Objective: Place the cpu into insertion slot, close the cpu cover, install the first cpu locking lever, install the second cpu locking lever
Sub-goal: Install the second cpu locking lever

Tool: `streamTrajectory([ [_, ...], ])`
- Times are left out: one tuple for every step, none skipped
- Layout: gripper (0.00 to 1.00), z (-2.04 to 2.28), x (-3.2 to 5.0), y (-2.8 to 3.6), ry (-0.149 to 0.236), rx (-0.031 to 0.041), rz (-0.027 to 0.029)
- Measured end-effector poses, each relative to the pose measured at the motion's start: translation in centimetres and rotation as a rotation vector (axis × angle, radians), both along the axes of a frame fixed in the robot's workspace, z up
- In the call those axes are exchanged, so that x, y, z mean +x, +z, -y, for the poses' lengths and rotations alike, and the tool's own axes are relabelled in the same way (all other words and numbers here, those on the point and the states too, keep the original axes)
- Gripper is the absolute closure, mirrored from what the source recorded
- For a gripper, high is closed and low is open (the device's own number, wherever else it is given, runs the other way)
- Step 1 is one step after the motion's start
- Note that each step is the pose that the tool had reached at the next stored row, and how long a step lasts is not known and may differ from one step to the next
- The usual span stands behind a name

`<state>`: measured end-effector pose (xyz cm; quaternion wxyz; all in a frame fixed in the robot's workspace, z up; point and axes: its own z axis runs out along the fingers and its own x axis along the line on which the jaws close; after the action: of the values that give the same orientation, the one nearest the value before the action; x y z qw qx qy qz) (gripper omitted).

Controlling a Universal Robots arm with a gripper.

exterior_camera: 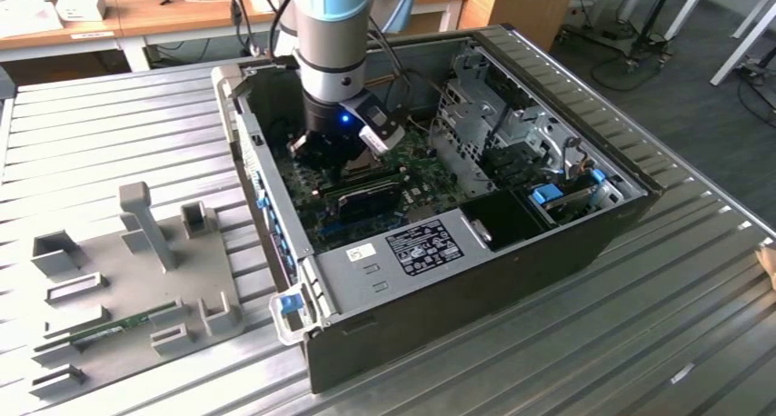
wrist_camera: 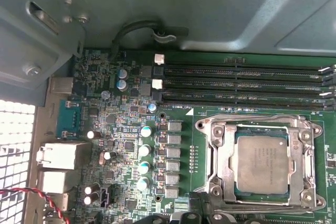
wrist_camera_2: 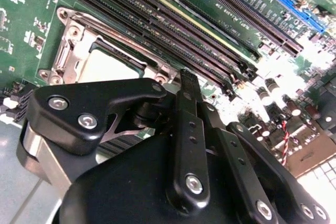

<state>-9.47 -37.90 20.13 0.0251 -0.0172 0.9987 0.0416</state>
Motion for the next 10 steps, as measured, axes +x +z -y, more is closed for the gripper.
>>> streamTrajectory([
  [0.90, 0.00, 0.00, 0.09, 0.000, 0.0001, 0.0001],
  [0.90, 0.00, 0.00, 0.20, 0.000, 0.0001, 0.0001],
  [0.90, 0.00, 0.00, 0.32, 0.000, 0.0000, 0.0001],
  [0.90, 0.00, 0.00, 0.43, 0.000, 0.0001, 0.0001],
  [0.90, 0.00, 0.00, 0.55, 0.000, 0.0001, 0.0001],
  [0.90, 0.00, 0.00, 0.69, 0.000, 0.0000, 0.0000],
  [0.90, 0.00, 0.00, 0.84, 0.000, -0.0001, 0.0000],
  [0.90, 0.00, 0.00, 0.97, 0.000, 0.0000, 0.0000],
  [0.90, 0.00, 0.00, 1.12, 0.000, 0.0000, 0.0000],
  [0.90, 0.00, 0.00, 1.22, 0.000, -0.0001, 0.0000],
])
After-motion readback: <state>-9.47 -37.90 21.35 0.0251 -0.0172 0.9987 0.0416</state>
